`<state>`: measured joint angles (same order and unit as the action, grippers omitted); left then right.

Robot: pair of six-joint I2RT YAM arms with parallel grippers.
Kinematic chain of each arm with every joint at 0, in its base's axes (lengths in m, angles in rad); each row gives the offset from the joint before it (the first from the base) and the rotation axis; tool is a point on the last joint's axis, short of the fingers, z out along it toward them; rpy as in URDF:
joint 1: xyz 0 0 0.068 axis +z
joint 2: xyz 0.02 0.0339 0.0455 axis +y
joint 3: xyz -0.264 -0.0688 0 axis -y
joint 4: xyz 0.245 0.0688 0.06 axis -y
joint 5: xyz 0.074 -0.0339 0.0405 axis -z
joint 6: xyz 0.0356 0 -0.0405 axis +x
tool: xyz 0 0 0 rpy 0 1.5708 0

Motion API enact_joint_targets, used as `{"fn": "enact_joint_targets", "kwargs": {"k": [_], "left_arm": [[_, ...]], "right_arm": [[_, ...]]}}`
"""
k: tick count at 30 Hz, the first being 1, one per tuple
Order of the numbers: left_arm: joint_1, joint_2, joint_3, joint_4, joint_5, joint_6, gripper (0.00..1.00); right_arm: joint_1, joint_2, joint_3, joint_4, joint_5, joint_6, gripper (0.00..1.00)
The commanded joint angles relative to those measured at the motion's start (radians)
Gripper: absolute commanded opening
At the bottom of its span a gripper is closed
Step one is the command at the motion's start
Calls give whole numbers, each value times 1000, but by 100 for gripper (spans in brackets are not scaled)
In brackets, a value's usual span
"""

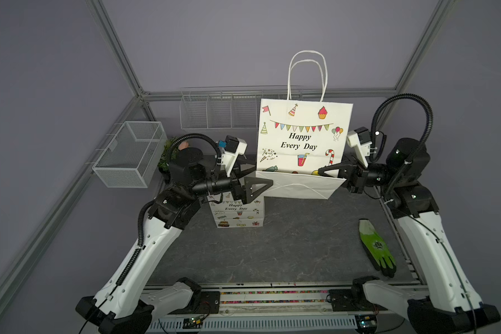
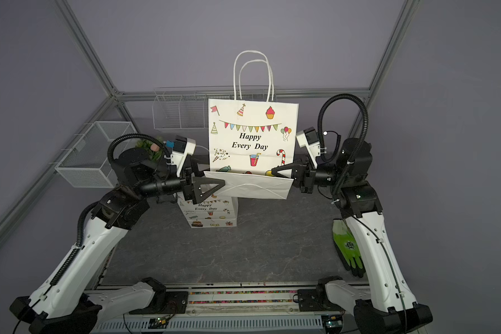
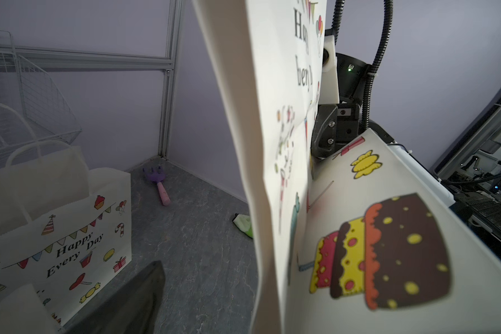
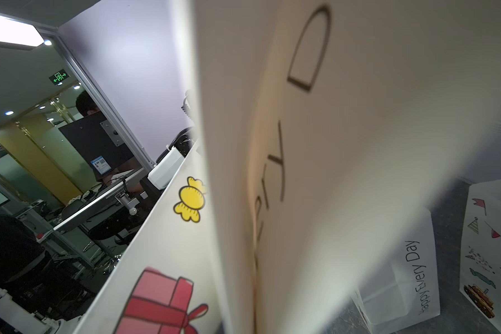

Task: Put away the paper bag
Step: Press the paper bag.

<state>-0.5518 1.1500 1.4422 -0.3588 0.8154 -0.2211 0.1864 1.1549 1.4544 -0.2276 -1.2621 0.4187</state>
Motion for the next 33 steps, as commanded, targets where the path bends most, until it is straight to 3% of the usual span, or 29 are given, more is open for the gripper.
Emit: {"fn": "enact_joint_targets", "kwargs": {"k": [1, 6, 11, 19, 23, 26, 31, 33], "left_arm": [[1, -11, -18, 96, 42, -51, 94], [0, -22, -34, 158, 91, -92, 75], [1, -28, -41, 171, 116, -101, 44], [1, -20, -44, 184, 125, -112, 24], [0, -30, -43, 179, 117, -109, 12], [1, -36, -38, 170, 114, -106, 1], [0, -47, -29, 133, 113, -83, 0], [1, -46, -26, 118, 114, -74, 0]], "right_arm": [[11, 2, 7, -4, -38, -20, 7], [12, 5, 9, -3, -39, -24, 7], [46, 8, 13, 2, -32, -23, 7], [59, 9, 15, 16, -27, -17, 7], [59, 8, 15, 22, -21, -17, 14], [59, -6, 15, 35, -11, -15, 31], [52, -52, 17, 54, 6, -11, 84], [49, -75, 16, 76, 11, 4, 100]]}}
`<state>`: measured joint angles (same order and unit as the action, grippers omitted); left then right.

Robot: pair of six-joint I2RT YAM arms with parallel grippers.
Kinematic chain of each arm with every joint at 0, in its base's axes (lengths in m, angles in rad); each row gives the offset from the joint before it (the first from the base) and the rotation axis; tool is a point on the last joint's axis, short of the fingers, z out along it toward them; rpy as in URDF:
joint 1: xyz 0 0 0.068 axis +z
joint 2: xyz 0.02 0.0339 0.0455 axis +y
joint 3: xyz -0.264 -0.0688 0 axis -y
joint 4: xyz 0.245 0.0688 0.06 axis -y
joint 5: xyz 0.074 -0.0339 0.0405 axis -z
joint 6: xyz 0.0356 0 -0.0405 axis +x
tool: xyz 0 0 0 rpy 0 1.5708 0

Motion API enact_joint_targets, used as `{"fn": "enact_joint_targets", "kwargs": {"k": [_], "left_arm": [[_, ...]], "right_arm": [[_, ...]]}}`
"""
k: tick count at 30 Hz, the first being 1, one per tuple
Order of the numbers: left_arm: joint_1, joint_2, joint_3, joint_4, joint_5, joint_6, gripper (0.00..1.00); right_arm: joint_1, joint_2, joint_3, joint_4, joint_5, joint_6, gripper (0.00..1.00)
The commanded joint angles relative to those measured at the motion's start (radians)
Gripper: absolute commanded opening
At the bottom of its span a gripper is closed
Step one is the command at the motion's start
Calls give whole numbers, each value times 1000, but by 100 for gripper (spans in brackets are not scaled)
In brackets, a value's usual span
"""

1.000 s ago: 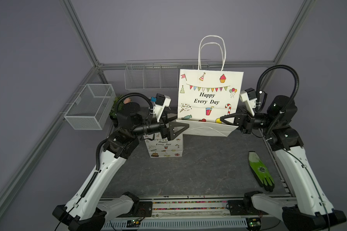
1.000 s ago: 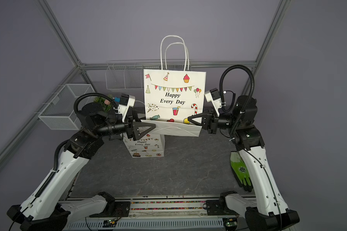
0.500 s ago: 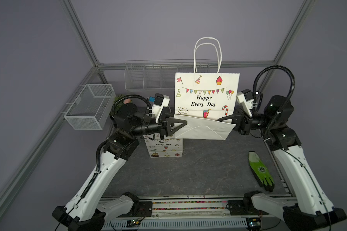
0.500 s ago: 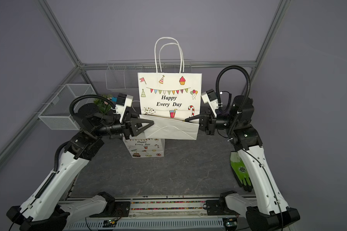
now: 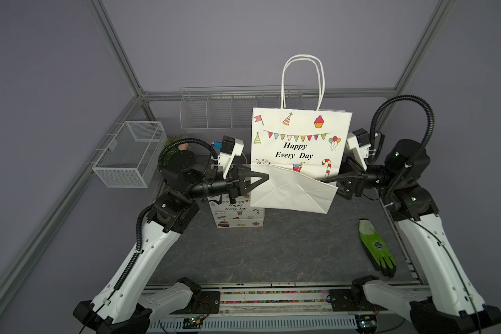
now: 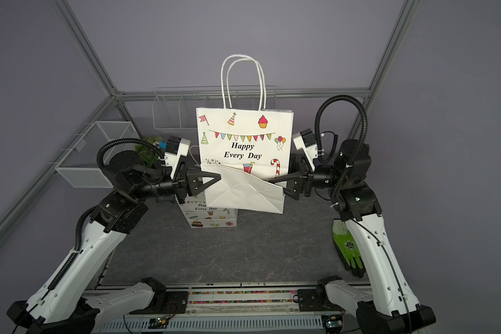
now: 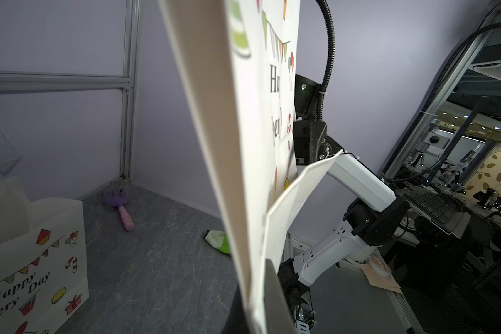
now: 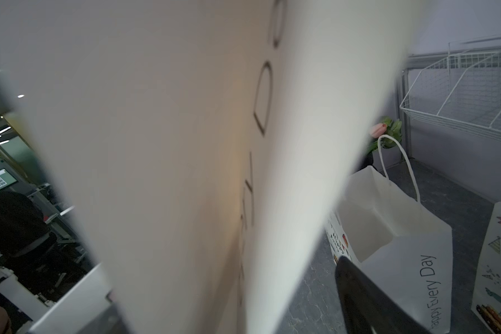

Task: Put away the paper bag
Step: Press the paper bag.

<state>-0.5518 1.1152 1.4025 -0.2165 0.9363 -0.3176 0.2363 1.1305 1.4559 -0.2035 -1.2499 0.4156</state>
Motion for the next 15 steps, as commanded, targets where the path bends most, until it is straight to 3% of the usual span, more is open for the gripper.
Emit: {"fn": "enact_joint_targets", "kwargs": {"k": [1, 2, 7, 15], "left_arm": [[1, -10, 16, -28, -3, 27, 0], [0, -8, 15, -30, -3, 28, 0], [6, 5, 23, -55, -1, 38, 0], [7, 5, 14, -18, -2, 9, 0]], "right_arm": [[-2, -63, 14, 58, 4, 9, 93], [-2, -73, 13, 61, 6, 9, 89], [-2, -125, -27, 178, -28, 60, 89], [8, -95, -25, 108, -47, 5, 89]]}}
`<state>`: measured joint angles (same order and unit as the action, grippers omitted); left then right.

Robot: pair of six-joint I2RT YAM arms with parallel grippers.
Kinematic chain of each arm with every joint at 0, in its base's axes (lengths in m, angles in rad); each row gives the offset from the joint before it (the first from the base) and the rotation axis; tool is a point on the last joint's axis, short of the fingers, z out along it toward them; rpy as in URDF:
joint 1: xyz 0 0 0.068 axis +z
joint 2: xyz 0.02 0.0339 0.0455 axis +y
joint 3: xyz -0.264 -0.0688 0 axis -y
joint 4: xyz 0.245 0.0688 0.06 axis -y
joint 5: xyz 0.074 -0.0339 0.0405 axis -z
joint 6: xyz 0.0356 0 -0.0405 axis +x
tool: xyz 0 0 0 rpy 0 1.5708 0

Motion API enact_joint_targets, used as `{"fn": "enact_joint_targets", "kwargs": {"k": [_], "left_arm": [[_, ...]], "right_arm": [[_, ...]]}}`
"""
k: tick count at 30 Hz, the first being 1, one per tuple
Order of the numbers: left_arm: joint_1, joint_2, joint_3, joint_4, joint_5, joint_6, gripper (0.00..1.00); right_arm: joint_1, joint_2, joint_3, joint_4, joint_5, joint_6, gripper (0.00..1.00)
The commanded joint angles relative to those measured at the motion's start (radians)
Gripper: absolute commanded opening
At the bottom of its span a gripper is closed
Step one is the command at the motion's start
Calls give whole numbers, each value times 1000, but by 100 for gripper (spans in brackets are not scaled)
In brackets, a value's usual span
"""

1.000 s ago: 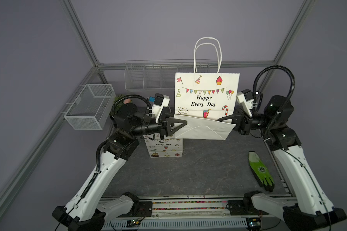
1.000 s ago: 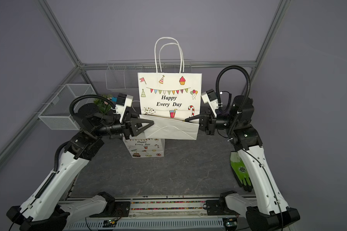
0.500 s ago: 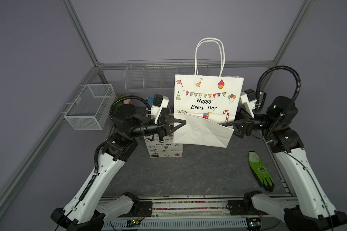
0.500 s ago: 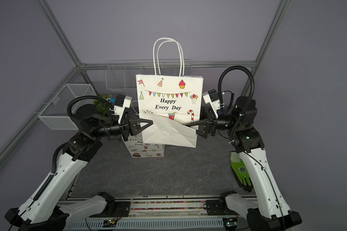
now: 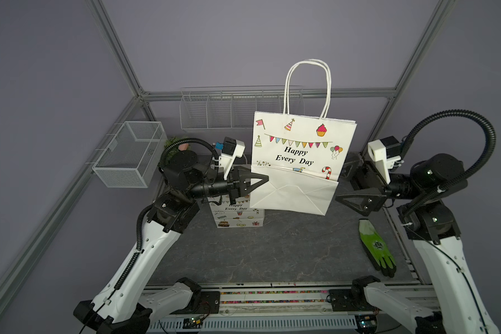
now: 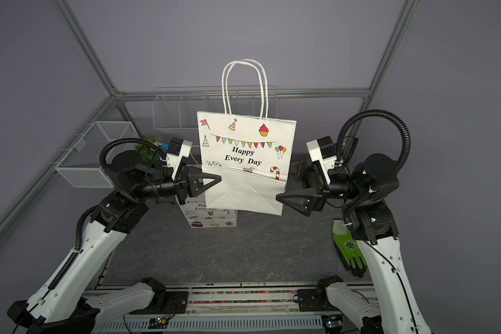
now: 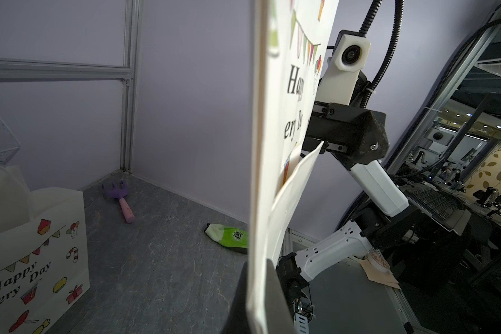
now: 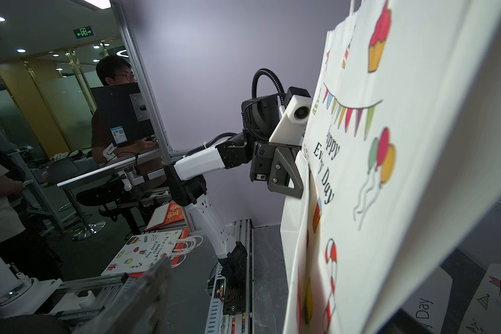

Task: Put away the paper bag
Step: Press the paper bag.

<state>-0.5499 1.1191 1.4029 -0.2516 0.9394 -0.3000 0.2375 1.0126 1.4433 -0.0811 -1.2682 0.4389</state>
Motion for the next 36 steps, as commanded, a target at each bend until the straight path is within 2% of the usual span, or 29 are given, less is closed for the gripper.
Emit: {"fn": "enact_joint_targets", "kwargs": {"k": [1, 5, 8, 11, 16, 22, 26, 30, 32, 35, 36], "left_arm": [[5, 0, 12, 31, -3, -20, 0], [5, 1, 2, 72, -3, -49, 0], [5, 4, -5, 74, -15, -47, 0], [5, 10, -6, 72, -18, -45, 0], [5, 16, -7, 58, -15, -36, 0], [5, 27, -4, 31, -25, -16, 0], [5, 28, -7, 31, -30, -15, 0], [5, 25, -7, 24, -39, -9, 0], [5, 23, -9, 12, -56, 4, 11], [5, 19, 0, -40, -129, 32, 40], [7, 15, 3, -64, -162, 43, 47]], "right_arm": [[11, 34, -11, -30, -29, -25, 89], [20, 82, 30, -186, 4, -131, 89], [36, 104, 39, -214, 18, -148, 90], [53, 114, 52, -240, 41, -171, 100], [60, 126, 59, -234, 64, -163, 55], [59, 132, 58, -216, 101, -148, 20], [61, 145, 64, -231, 118, -153, 7], [60, 156, 84, -280, 164, -184, 7], [60, 167, 115, -358, 204, -231, 7], [56, 190, 165, -526, 283, -315, 7], [54, 194, 172, -570, 305, -333, 7]]}}
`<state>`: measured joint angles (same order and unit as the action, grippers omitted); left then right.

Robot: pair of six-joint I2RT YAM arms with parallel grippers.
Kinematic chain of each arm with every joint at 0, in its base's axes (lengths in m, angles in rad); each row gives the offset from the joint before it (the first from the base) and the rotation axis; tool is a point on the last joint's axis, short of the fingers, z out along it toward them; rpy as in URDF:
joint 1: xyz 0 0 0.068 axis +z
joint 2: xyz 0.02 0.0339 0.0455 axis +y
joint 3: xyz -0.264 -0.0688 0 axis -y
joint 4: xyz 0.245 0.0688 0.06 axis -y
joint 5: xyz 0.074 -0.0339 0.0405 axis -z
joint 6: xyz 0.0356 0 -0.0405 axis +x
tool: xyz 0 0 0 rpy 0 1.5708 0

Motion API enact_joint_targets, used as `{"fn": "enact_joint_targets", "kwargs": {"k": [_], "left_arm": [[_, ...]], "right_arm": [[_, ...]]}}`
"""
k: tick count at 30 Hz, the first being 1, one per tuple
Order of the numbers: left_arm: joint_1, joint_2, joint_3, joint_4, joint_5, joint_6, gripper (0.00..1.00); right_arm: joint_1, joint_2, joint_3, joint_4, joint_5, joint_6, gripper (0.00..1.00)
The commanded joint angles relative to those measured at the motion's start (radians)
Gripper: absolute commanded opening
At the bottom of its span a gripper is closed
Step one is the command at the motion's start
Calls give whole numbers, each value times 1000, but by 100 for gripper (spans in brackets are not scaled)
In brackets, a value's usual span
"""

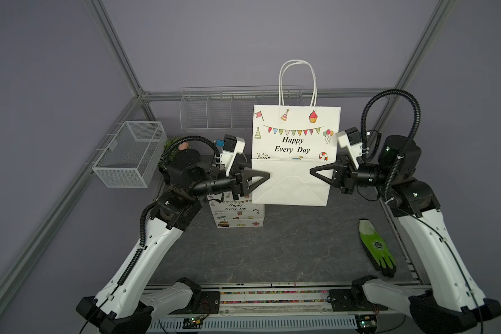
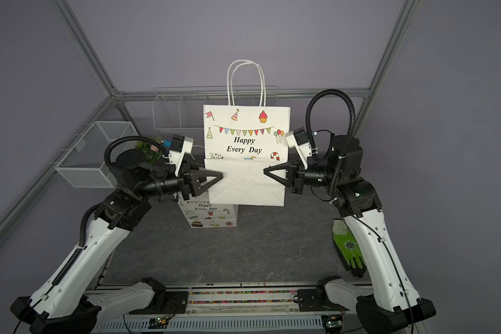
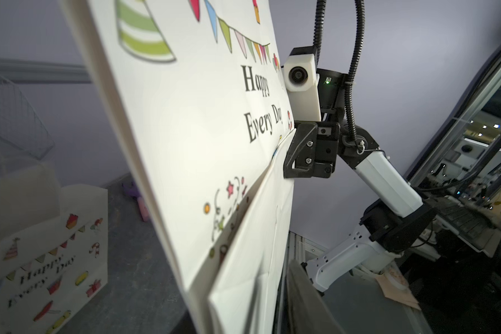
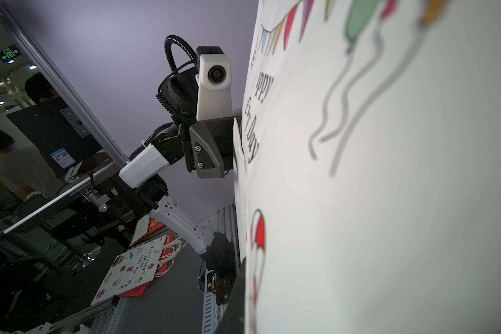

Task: Put away the paper bag
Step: Press the paper bag.

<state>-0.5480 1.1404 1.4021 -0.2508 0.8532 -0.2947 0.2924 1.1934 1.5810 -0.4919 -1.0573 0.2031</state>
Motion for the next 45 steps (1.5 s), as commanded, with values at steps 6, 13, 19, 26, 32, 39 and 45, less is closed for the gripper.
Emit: {"fn": "enact_joint_targets", "kwargs": {"k": [6, 13, 19, 26, 32, 39, 45], "left_arm": [[14, -64, -11, -141, -289, 85, 73], [30, -163, -57, -191, -524, 136, 66], [39, -289, -130, -122, -618, 132, 65], [38, -362, -159, -137, -719, 155, 64], [39, -381, -176, -140, -739, 166, 64], [38, -357, -197, -158, -761, 197, 72], [40, -275, -325, -21, -836, 165, 96]], "right_arm": [[-17, 2, 49, -299, 188, -117, 7], [-19, -29, 59, -510, 354, -133, 7], [-19, -78, 18, -661, 481, -104, 7], [-36, -123, -105, -807, 643, -91, 7], [-143, -71, -142, -905, 701, -102, 7], [-204, 46, -142, -897, 739, -110, 7], [-216, 161, -155, -834, 723, -135, 7]]}}
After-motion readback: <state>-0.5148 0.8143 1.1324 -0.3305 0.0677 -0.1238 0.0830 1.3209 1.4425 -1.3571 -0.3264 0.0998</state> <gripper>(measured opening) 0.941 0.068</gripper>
